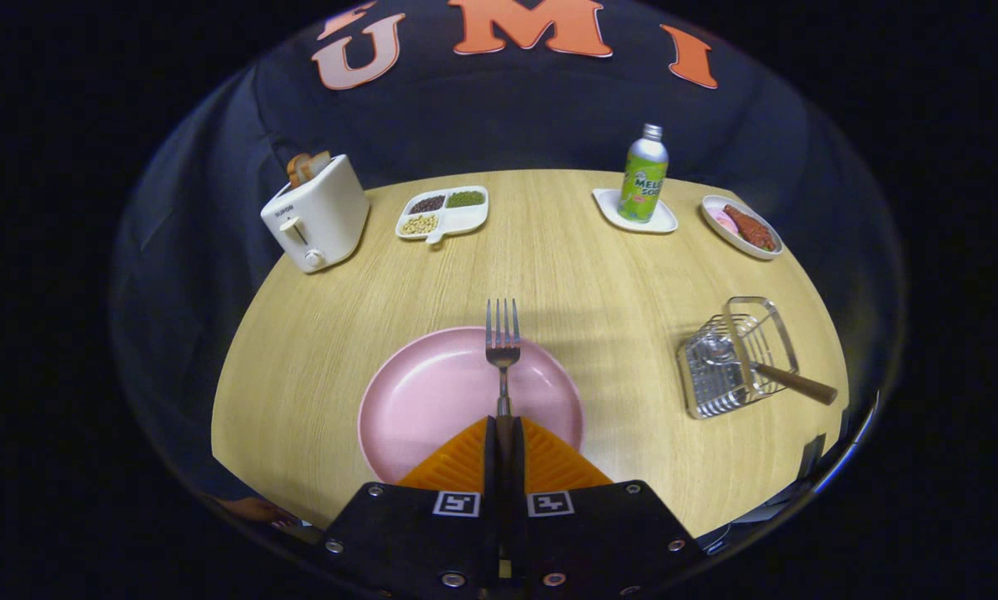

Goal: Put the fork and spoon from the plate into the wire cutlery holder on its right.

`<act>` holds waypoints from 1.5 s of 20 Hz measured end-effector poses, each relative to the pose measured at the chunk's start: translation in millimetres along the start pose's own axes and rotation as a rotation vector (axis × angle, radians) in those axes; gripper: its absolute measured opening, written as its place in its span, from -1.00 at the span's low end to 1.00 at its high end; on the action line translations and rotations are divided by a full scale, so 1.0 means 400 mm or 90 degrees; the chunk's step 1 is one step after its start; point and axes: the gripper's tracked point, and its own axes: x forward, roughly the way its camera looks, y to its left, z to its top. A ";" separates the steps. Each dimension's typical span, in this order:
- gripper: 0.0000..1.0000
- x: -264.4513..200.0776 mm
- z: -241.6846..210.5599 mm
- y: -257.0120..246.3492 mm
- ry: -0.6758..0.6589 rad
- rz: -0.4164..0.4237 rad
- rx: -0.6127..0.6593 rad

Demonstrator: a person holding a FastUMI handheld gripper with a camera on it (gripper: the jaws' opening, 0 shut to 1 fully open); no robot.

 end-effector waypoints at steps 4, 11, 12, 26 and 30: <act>-0.87 -0.064 0.046 -0.151 -0.013 -0.048 0.006; -0.87 -0.119 0.068 -0.375 0.040 -0.107 0.016; -0.88 -0.115 0.071 -0.387 0.053 -0.107 0.018; -0.84 -0.085 0.016 -0.446 0.214 -0.104 -0.035; -0.84 -0.102 -0.002 -0.442 0.243 -0.095 -0.043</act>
